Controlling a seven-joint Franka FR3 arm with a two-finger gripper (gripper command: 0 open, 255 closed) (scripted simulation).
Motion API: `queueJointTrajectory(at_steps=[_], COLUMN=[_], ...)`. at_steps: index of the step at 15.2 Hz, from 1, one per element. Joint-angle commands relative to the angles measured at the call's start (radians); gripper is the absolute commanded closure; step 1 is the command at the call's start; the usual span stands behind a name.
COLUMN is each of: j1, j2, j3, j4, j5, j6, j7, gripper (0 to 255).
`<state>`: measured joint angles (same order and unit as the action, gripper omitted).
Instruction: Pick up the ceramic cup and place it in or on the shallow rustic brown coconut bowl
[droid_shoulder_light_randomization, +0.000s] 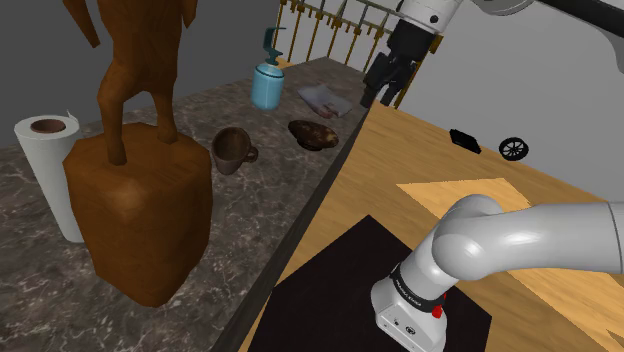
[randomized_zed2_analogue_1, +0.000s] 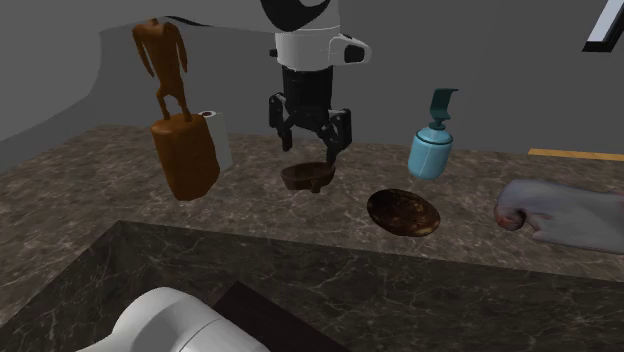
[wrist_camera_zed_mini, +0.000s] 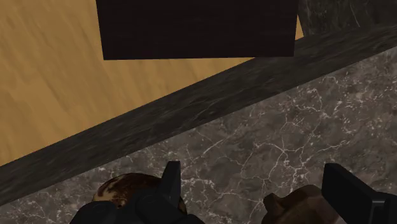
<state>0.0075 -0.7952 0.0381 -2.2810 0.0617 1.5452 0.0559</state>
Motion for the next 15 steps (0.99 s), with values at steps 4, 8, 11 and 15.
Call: queueJointTrajectory(at_steps=[4, 8, 11, 15], j1=[-0.007, -0.017, -0.024, -0.032], j2=[0.093, 0.229, 0.338, 0.490], j3=[0.037, 0.083, 0.113, 0.147], j4=[0.009, 0.041, 0.078, 0.146], j5=[0.026, 0.051, 0.062, 0.067], j6=[0.067, 0.149, 0.205, 0.269], j7=[0.067, 0.153, 0.217, 0.303], gripper=[0, 0, 0, 0])
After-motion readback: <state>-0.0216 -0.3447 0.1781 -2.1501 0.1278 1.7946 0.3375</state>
